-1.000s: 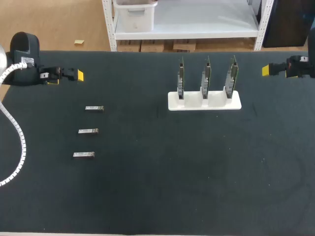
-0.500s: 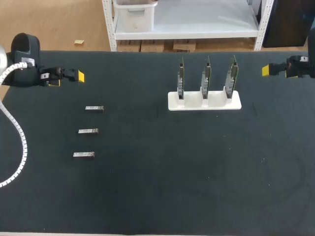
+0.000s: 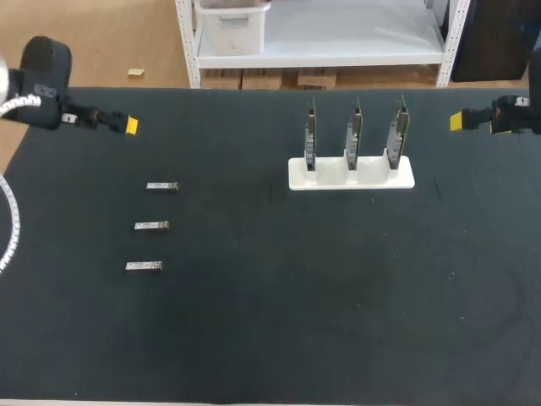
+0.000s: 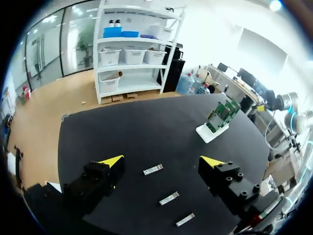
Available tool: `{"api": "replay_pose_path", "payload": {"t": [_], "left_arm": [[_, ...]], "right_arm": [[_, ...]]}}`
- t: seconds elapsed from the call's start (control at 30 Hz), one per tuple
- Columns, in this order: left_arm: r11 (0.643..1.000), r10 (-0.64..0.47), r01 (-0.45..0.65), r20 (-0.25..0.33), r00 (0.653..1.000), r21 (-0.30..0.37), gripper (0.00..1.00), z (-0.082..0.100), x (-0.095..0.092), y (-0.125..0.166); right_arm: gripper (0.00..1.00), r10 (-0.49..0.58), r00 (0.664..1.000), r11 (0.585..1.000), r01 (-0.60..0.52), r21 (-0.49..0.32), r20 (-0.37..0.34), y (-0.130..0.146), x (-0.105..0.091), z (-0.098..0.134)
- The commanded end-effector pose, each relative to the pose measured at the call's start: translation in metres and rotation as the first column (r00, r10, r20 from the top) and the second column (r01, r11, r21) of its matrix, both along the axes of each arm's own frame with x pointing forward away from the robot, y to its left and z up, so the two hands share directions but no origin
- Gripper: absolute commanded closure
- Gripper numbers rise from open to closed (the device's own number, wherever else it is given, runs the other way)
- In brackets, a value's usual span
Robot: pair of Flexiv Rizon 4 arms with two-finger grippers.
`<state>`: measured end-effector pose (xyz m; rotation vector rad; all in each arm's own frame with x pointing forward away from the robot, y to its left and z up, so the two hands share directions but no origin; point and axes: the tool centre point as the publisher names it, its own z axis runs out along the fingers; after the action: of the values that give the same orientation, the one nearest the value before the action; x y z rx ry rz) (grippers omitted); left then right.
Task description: Pick up the optical module with the left hand, and insert it into the network port with the right hand.
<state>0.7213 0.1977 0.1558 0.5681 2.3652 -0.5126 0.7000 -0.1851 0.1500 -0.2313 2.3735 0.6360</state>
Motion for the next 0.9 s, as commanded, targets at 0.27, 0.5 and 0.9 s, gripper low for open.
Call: {"api": "replay_pose_path", "payload": {"t": [0.27, 0.5, 0.9], "left_arm": [[0.935, -0.274, 0.295, -0.13, 0.953, 0.195, 0.0, 0.003, 0.047, 0.015], [0.849, -0.395, 0.424, -0.156, 0.906, 0.316, 0.0, -0.003, 0.064, 0.021], [0.617, -0.601, 0.668, -0.299, 0.741, 0.416, 0.0, -0.04, 0.073, 0.019]], "right_arm": [[0.0, 0.0, 1.0, 1.0, 0.0, 0.0, 0.0, 0.0, 0.0, 0.0], [0.0, 0.0, 1.0, 1.0, 0.0, 0.0, 0.0, 0.0, 0.0, 0.0], [0.0, 0.0, 1.0, 1.0, 0.0, 0.0, 0.0, 0.0, 0.0, 0.0]]}}
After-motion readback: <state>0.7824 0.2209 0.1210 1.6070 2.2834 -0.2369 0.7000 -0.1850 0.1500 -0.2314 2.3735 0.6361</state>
